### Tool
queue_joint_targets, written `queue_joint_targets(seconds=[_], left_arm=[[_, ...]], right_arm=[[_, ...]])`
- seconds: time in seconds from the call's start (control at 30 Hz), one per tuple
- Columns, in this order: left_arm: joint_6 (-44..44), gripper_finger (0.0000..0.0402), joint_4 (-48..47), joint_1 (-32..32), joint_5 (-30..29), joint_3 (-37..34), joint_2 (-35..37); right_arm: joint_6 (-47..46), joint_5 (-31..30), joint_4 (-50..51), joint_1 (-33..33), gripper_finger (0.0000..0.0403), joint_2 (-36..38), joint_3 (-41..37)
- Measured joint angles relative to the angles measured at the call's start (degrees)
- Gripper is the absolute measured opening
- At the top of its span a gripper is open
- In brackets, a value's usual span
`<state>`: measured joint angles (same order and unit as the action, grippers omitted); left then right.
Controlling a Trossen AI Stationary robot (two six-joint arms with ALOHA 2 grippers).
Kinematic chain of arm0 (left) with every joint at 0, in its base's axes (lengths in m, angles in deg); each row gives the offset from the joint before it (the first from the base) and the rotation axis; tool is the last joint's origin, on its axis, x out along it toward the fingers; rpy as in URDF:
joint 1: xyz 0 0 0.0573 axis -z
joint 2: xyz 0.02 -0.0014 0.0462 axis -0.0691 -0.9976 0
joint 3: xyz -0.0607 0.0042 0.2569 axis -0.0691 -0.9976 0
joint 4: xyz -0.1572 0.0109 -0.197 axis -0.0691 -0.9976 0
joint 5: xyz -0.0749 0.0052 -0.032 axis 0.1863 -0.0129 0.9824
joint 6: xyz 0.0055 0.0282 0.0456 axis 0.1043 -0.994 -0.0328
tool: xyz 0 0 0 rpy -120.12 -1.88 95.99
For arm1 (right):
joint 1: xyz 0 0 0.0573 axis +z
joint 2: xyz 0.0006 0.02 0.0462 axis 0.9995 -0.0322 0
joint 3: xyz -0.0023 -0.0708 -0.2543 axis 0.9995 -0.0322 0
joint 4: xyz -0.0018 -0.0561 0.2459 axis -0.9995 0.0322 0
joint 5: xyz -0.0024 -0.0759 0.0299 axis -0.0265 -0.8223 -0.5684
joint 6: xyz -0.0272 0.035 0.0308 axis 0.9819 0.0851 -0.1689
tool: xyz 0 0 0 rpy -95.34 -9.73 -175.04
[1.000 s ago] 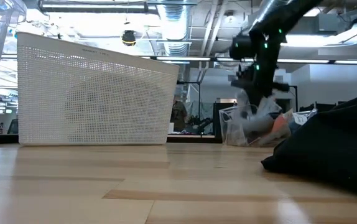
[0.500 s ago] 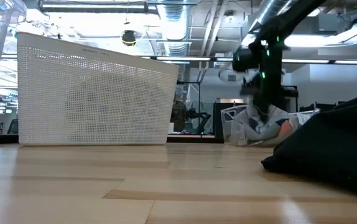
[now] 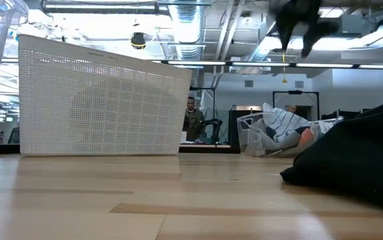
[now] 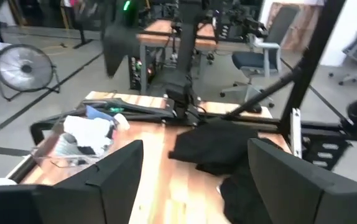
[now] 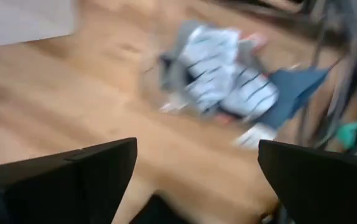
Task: Pick & Place Cloths
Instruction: Put the black shirt into the white bin
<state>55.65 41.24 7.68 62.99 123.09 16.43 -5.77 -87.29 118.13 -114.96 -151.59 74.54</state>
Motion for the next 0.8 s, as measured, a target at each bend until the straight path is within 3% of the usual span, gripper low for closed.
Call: queue_joint_targets(seconds=[0.1,0.23,0.33,0.43,0.6,0.8], left_arm=[[0.02,0.027,-0.69,1.83,0.01,0.0,0.0],[0.09,0.0269,-0.63,4.24,0.0,0.0,0.0],[0.11,0.0269,-0.59,6.38,0.0,0.01,0.0],[0.11,0.0269,-0.61,8.59,0.06,0.0,0.0],[0.11,0.0269,-0.59,11.05,0.17,0.0,0.0],[2.1,0.0269,-0.6,12.13,0.13,0.0,0.0]], right_arm=[[-11.72,-0.58,1.53,10.74,0.0321,5.52,-0.62],[-32.03,-5.01,1.6,30.63,0.0318,10.09,-5.86],[-47.91,-9.32,0.54,45.64,0.0318,9.87,-12.22],[-60.96,-10.18,-2.92,56.68,0.0318,7.19,-18.47],[-73.33,-8.97,-12.66,65.31,0.0317,-1.35,-25.81],[-72.08,2.59,-19.48,65.03,0.0316,-13.22,-26.92]])
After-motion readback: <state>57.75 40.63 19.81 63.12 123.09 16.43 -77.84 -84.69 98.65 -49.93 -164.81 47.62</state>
